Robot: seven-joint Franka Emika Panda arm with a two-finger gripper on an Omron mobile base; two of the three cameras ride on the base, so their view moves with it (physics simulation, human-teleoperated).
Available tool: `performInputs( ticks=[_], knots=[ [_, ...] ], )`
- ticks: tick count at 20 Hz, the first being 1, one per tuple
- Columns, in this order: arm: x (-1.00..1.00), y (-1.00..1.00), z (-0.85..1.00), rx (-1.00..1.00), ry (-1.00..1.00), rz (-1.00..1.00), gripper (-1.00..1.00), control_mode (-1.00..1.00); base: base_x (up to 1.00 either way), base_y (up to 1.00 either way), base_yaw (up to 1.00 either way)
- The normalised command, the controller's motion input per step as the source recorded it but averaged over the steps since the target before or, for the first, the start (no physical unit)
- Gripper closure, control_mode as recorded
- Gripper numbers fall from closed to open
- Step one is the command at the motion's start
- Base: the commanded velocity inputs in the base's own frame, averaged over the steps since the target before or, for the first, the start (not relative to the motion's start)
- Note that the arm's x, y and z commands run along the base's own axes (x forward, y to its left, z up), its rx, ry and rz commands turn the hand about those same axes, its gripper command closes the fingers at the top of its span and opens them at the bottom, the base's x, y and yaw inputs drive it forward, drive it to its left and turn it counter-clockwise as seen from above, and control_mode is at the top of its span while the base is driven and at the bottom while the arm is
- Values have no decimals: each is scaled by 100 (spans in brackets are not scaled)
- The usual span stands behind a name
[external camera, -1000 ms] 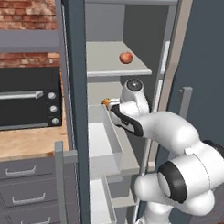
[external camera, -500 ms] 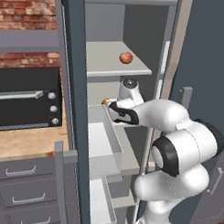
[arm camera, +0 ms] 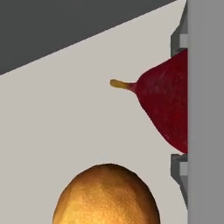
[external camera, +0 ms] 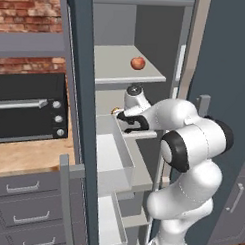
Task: Take the orange, peach, and pear from the freezer and place them in the bowl on the counter.
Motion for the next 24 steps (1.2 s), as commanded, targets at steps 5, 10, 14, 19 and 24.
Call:
performInputs(
  ticks=[5, 10, 14, 19, 24],
  knots=[
    [-16, 0, 0, 0, -1, 0, 100, -100, 0, 0, 0],
    [-97, 0, 13, 0, -13, -2, 100, -100, 0, 0, 0],
    [-98, 0, 56, 0, -19, -10, 100, -100, 0, 0, 0],
    [-89, 0, 100, 1, -9, -20, 100, -100, 0, 0, 0],
    [-100, -21, 100, 26, 1, -9, 100, -100, 0, 0, 0]
  ],
)
